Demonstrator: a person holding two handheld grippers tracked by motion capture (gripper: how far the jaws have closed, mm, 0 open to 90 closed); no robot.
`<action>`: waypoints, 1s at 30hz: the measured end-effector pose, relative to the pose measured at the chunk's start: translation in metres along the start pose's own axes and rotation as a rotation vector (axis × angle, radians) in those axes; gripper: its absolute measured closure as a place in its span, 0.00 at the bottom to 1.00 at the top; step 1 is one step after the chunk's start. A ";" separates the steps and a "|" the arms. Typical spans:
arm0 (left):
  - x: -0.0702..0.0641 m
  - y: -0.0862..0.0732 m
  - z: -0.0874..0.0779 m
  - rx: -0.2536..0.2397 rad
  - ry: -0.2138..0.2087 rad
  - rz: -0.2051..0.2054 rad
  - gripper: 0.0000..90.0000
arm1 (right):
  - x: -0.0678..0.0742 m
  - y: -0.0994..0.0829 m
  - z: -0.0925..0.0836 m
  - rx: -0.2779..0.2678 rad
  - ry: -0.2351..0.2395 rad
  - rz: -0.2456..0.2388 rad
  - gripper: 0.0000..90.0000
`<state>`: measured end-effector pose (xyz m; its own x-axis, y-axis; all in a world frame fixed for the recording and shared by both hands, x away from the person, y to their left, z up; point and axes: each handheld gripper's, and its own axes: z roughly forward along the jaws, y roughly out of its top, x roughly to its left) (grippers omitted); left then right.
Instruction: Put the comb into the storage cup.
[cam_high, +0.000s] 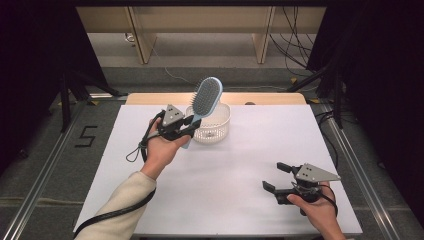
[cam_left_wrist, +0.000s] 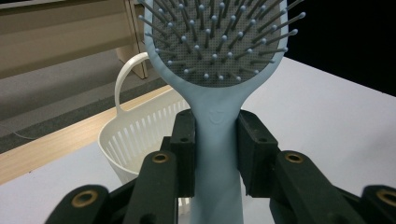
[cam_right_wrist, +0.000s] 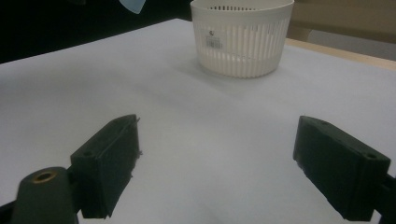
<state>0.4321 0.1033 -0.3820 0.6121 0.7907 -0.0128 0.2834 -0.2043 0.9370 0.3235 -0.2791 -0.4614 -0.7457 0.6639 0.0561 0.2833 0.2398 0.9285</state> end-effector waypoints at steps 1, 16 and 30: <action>0.000 0.000 0.000 -0.001 0.001 0.000 0.78 | 0.000 0.000 0.000 0.001 0.000 -0.001 0.17; 0.001 0.004 0.003 -0.007 0.012 -0.002 0.78 | 0.000 0.000 0.000 0.000 0.001 0.001 0.17; 0.000 0.008 0.007 -0.010 0.013 0.003 0.78 | 0.000 0.000 0.000 0.001 0.003 0.001 0.17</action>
<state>0.4392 0.0974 -0.3774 0.6032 0.7976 -0.0057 0.2743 -0.2007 0.9405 0.3237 -0.2790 -0.4616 -0.7474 0.6618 0.0582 0.2850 0.2402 0.9279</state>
